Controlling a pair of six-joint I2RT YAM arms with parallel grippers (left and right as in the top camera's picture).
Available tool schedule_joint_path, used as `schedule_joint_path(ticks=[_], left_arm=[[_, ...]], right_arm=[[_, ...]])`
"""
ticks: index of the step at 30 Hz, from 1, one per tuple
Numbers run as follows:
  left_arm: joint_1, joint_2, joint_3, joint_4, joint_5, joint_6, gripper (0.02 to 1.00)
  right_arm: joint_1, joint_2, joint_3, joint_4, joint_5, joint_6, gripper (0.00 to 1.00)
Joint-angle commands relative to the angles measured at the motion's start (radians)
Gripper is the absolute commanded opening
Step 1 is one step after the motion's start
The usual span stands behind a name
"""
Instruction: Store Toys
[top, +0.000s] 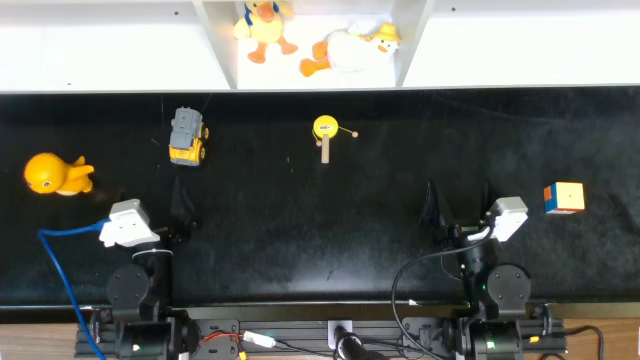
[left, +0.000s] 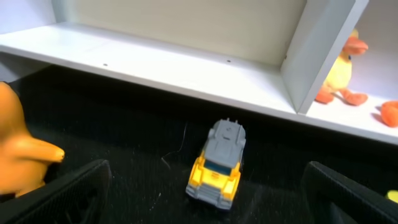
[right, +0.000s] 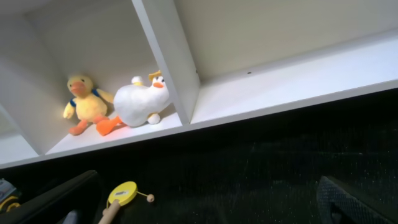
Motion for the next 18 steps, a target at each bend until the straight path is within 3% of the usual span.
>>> schedule_joint_path(ticks=[1, 6, 9, 18], left_arm=[[-0.003, -0.010, -0.003, 0.062, -0.017, -0.027, 0.998], [-0.003, -0.010, 0.004, 0.121, -0.007, -0.024, 0.996], [-0.003, -0.008, 0.071, 0.037, -0.016, -0.021, 0.998], [-0.003, 0.159, 0.480, -0.425, -0.354, 0.096, 0.998]], right_arm=[[0.005, -0.008, -0.013, 0.005, 0.008, 0.004, 0.996], [0.005, -0.008, -0.013, 0.005, 0.008, 0.004, 0.993], [0.005, -0.008, -0.013, 0.005, 0.008, 0.004, 0.996], [0.005, -0.008, -0.013, 0.005, 0.008, 0.004, 0.996]])
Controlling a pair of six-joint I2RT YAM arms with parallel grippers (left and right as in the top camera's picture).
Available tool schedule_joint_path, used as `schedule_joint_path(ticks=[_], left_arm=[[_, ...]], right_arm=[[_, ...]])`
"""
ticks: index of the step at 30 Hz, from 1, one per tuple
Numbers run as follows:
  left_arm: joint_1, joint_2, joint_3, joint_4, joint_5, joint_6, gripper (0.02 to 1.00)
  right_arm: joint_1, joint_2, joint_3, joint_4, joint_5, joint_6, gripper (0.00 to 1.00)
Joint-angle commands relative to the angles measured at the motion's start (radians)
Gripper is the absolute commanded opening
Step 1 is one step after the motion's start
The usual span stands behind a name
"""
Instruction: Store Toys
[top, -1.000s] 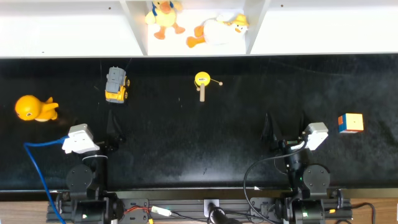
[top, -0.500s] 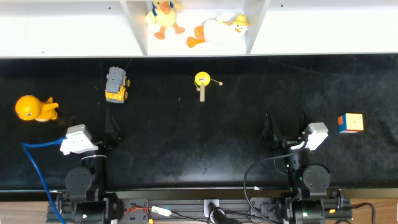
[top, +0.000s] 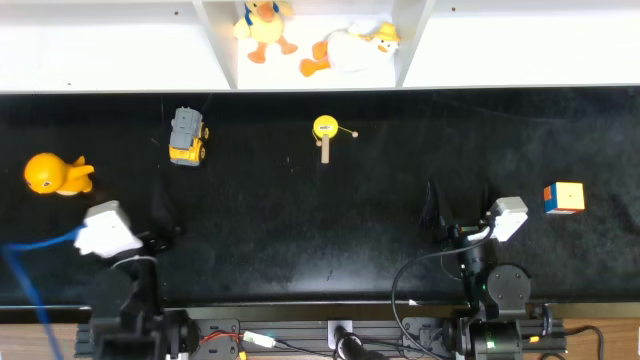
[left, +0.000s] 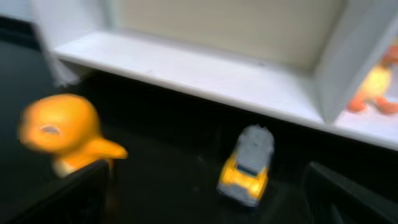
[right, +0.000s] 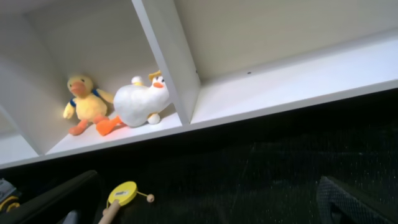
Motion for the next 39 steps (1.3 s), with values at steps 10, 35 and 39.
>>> schedule_joint_path(ticks=[10, 35, 39], left_arm=[[0.017, 0.455, 0.473, -0.227, -0.421, 0.064, 0.996], [0.766, 0.776, 0.484, -0.165, 0.457, 0.496, 0.996], [0.766, 0.890, 0.484, -0.124, 0.487, 0.519, 0.996]], right_arm=[[0.004, -0.008, -0.013, 0.005, 0.008, 0.003, 0.996], [0.005, -0.008, -0.013, 0.005, 0.008, 0.003, 0.993], [0.005, -0.008, -0.013, 0.005, 0.008, 0.003, 0.993]])
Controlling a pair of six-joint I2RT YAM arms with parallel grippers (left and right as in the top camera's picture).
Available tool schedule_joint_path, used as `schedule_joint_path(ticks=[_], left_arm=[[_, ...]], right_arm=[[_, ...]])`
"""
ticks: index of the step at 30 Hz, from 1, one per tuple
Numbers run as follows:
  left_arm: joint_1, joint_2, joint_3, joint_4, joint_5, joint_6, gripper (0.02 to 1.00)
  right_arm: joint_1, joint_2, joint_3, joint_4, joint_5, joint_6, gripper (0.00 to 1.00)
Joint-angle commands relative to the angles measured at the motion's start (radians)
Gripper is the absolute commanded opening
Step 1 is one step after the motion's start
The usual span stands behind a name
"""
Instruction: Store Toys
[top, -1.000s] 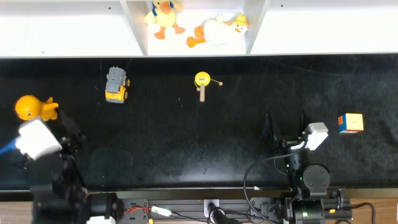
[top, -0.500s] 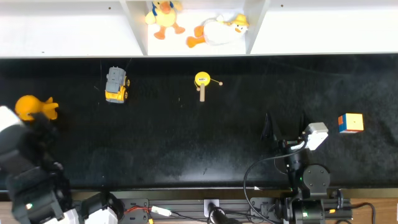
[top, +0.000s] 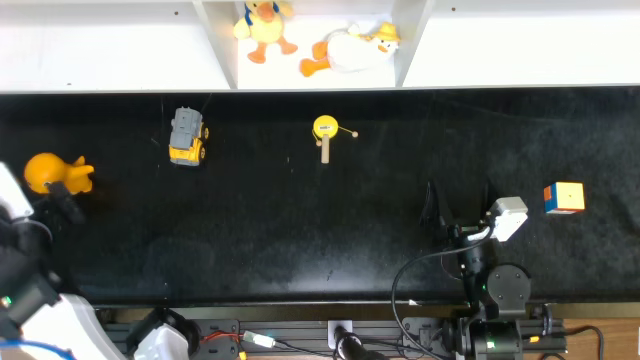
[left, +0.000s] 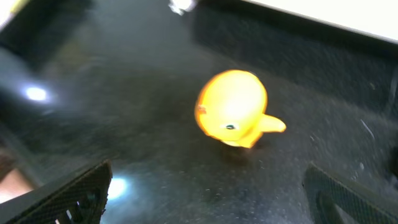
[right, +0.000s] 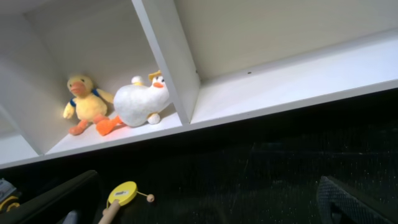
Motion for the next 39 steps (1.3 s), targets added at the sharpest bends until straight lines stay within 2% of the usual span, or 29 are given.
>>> schedule_joint_path(ticks=[1, 17, 26, 35, 39], left_arm=[[0.007, 0.107, 0.022, 0.048, 0.111, 0.084, 0.996], [0.007, 0.425, 0.022, 0.248, 0.115, 0.098, 0.987], [0.007, 0.470, 0.022, 0.311, 0.140, 0.090, 0.693], [0.007, 0.470, 0.022, 0.316, 0.140, 0.078, 0.303], [0.006, 0.470, 0.023, 0.336, 0.167, 0.056, 0.264]], right_arm=[[0.005, -0.008, -0.013, 0.005, 0.008, 0.003, 0.996], [0.005, -0.008, -0.013, 0.005, 0.008, 0.003, 0.996], [0.005, -0.008, -0.013, 0.005, 0.008, 0.003, 0.993], [0.005, -0.008, -0.013, 0.005, 0.008, 0.003, 0.996], [0.005, -0.008, -0.013, 0.005, 0.008, 0.003, 0.993]])
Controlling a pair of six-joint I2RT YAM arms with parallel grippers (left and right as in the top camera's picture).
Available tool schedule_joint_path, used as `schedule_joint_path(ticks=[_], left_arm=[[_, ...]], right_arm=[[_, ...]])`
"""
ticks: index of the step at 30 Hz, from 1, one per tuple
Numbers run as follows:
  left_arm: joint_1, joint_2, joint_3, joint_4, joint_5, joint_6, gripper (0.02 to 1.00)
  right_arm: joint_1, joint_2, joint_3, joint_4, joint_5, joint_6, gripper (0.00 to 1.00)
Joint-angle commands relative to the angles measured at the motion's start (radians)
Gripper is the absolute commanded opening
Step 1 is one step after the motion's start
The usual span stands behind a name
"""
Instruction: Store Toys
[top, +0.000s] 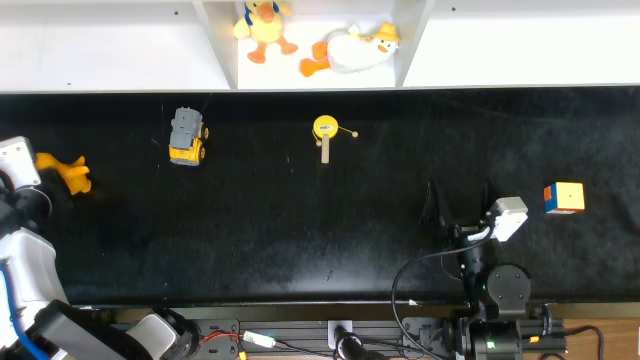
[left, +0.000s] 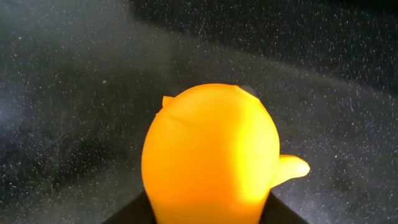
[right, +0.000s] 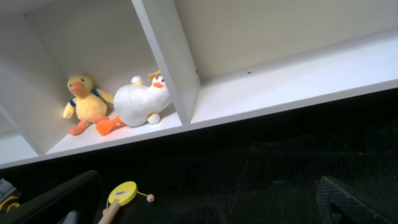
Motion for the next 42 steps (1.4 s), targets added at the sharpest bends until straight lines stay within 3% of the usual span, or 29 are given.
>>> schedule_joint_path(ticks=[1, 8, 11, 13, 23, 31, 42], left_arm=[[0.006, 0.001, 0.022, 0.030, 0.060, -0.024, 0.257], [-0.011, -0.057, 0.066, 0.073, 0.212, -0.077, 0.165], [-0.057, -0.080, 0.119, 0.055, 0.204, -0.114, 0.148], [-0.104, -0.081, 0.178, 0.012, 0.177, -0.145, 0.130], [-0.404, 0.058, 0.433, -0.036, -0.120, -0.201, 0.040], [-0.463, 0.255, 0.531, 0.024, -0.161, -0.303, 0.036], [-0.471, 0.282, 0.530, 0.040, -0.235, -0.335, 0.034]], right_arm=[[0.005, -0.008, -0.013, 0.005, 0.008, 0.003, 0.993], [0.005, -0.008, -0.013, 0.005, 0.008, 0.003, 0.996], [0.005, -0.008, -0.013, 0.005, 0.008, 0.003, 0.996], [0.005, -0.008, -0.013, 0.005, 0.008, 0.003, 0.996], [0.005, -0.008, -0.013, 0.005, 0.008, 0.003, 0.996], [0.005, -0.008, -0.013, 0.005, 0.008, 0.003, 0.996], [0.005, -0.008, -0.013, 0.005, 0.008, 0.003, 0.996]])
